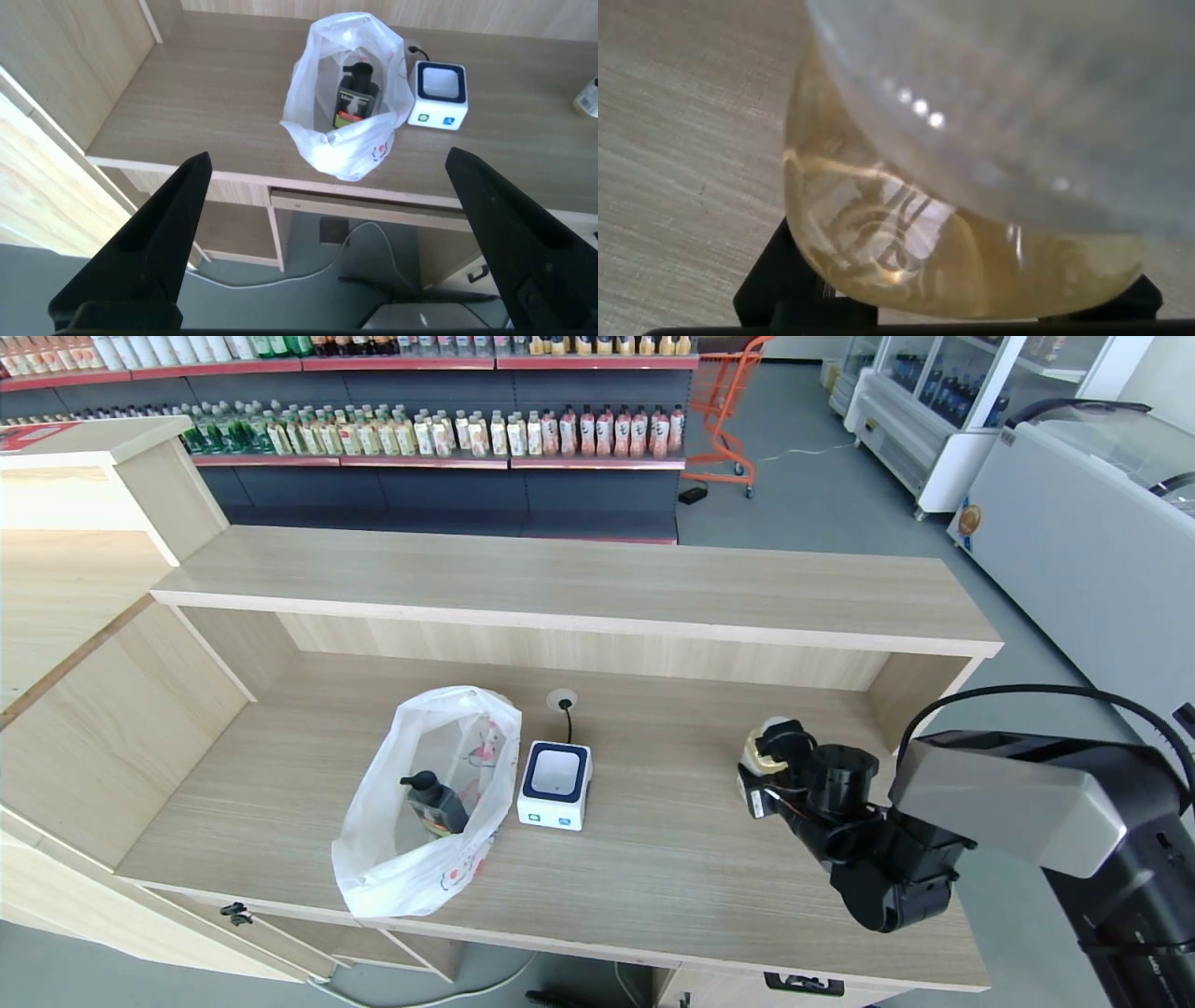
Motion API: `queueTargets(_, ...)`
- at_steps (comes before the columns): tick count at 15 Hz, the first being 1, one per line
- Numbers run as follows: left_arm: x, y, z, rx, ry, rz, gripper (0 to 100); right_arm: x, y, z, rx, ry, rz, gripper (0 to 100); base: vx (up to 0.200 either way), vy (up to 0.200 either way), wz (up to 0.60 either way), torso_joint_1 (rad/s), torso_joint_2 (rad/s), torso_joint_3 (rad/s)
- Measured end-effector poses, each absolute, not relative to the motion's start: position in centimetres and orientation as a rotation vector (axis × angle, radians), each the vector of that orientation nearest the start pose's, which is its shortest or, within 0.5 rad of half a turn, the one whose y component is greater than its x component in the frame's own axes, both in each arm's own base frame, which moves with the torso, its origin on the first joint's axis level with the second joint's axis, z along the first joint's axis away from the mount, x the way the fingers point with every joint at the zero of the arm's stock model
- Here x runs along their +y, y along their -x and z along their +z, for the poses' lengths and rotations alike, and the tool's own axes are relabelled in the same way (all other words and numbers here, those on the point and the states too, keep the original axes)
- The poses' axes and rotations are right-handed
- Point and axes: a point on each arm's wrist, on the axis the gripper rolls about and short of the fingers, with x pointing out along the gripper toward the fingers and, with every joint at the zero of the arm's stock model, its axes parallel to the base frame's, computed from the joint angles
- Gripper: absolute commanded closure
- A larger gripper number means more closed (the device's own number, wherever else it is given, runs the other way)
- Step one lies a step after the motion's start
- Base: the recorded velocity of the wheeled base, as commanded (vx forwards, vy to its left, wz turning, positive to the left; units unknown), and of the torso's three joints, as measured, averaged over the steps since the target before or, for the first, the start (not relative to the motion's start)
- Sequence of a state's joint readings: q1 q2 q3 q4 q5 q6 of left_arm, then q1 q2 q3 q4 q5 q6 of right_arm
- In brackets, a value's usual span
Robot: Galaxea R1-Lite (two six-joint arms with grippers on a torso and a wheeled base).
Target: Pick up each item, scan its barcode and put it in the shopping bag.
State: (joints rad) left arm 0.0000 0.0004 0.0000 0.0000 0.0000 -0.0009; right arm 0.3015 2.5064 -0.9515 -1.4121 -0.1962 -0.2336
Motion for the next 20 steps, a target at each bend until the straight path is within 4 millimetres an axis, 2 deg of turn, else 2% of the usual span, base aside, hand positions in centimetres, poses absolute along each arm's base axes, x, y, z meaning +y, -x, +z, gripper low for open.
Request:
queueTargets(2, 0.0, 2.3, 7.5, 0.000, 0.000, 0.000, 0, 12.4, -40.5, 1.2, 0.111, 0.184, 0.196, 100, 0.000, 0.000, 0.00, 0.000, 0.00, 0.000)
queueTargets(4, 0.0, 2.3, 7.5, 0.000, 0.001, 0.000, 0, 12.5, -38.8, 3.1, 0.176, 0.099, 0.354, 100, 0.000, 0.000, 0.00, 0.000, 0.00, 0.000)
queueTargets(6, 0.0, 2.3, 7.5, 0.000, 0.001, 0.000, 0, 12.4, -35.9, 5.8, 0.258, 0.009, 0.527, 100, 0.000, 0.000, 0.00, 0.000, 0.00, 0.000)
queueTargets(8, 0.0, 2.3, 7.5, 0.000, 0.001, 0.000, 0, 12.3, -31.8, 9.0, 0.347, -0.090, 0.733, 100, 0.000, 0.000, 0.00, 0.000, 0.00, 0.000)
queueTargets(12, 0.0, 2.3, 7.5, 0.000, 0.001, 0.000, 0, 12.2, -24.6, 13.4, 0.454, -0.232, 0.998, 100, 0.000, 0.000, 0.00, 0.000, 0.00, 0.000)
queueTargets(15, 0.0, 2.3, 7.5, 0.000, 0.001, 0.000, 0, 12.6, -21.1, 15.7, 0.431, -0.278, 1.088, 100, 0.000, 0.000, 0.00, 0.000, 0.00, 0.000)
queueTargets(20, 0.0, 2.3, 7.5, 0.000, 0.000, 0.000, 0, 13.3, -17.9, 17.5, 0.433, -0.297, 1.169, 100, 0.000, 0.000, 0.00, 0.000, 0.00, 0.000)
